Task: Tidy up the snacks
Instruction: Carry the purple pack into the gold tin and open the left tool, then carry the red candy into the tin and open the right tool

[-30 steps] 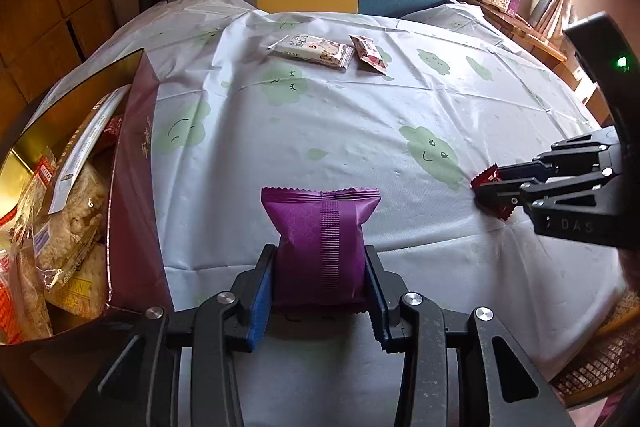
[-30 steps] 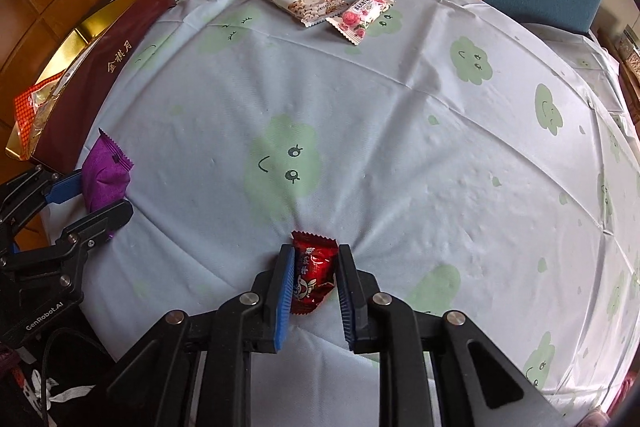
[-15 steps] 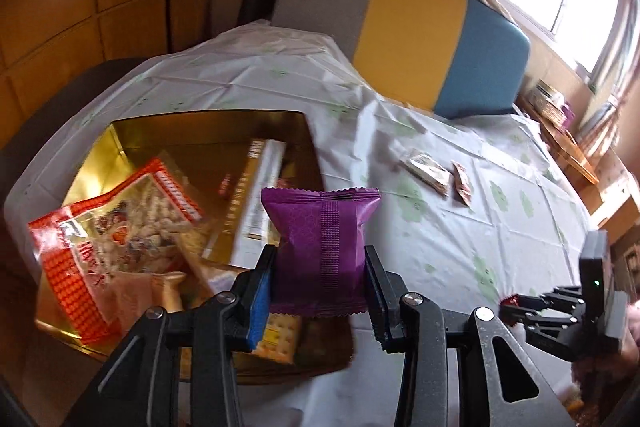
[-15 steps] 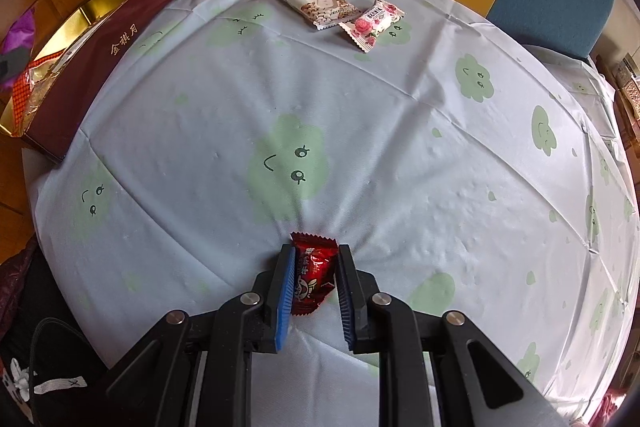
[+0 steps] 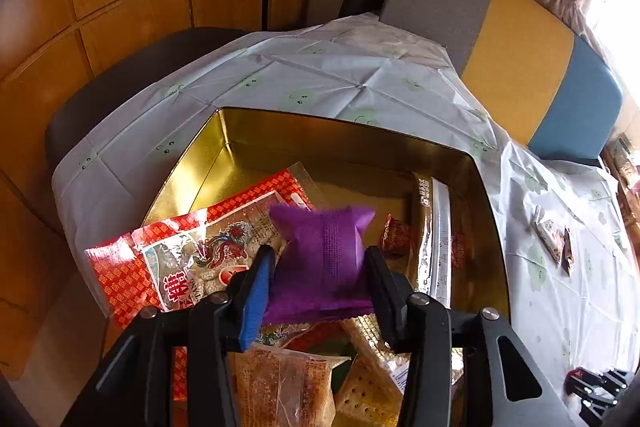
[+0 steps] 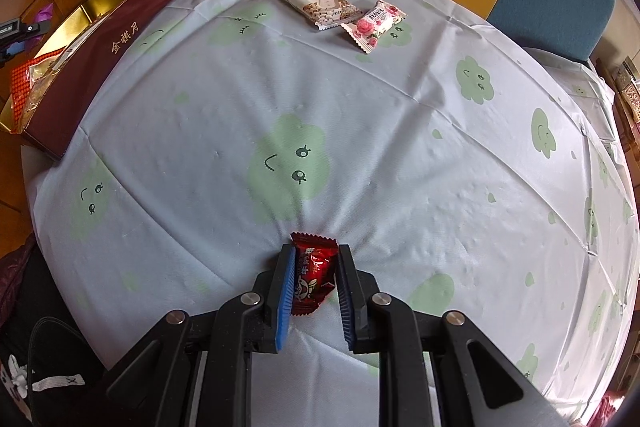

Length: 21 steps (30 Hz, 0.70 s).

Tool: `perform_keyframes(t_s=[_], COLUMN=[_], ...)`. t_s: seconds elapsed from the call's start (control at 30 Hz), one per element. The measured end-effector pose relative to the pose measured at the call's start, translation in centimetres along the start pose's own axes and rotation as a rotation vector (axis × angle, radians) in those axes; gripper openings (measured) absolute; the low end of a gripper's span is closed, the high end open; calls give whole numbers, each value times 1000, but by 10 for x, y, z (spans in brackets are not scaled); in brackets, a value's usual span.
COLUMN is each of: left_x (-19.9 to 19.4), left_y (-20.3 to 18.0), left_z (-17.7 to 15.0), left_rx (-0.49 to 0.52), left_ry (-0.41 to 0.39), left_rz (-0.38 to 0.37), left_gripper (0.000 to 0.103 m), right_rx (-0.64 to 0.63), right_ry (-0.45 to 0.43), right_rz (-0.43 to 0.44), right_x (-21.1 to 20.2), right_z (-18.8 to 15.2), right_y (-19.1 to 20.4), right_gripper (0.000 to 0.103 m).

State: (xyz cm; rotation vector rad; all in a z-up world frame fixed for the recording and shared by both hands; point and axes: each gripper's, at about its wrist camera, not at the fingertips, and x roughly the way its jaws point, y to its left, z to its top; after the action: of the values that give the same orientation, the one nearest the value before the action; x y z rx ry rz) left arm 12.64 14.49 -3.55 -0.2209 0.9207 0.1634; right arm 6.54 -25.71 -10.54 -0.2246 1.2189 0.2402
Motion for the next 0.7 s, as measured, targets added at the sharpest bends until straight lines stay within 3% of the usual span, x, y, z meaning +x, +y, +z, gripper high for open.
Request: perform_keyframes(t_s=[0.37, 0.7], left_x=[-6, -36], left_y=[-2, -17], left_z=[-32, -47], left_rx=[-6, 48], left_ry=[40, -26], left_rz=[5, 37], left_gripper=[52, 52], right_rx=[-3, -8], right_ry=[-4, -6], right_rz=[-2, -10], right_x=[0, 0], right_z=[0, 0], right_y=[0, 2], right_gripper=[21, 21])
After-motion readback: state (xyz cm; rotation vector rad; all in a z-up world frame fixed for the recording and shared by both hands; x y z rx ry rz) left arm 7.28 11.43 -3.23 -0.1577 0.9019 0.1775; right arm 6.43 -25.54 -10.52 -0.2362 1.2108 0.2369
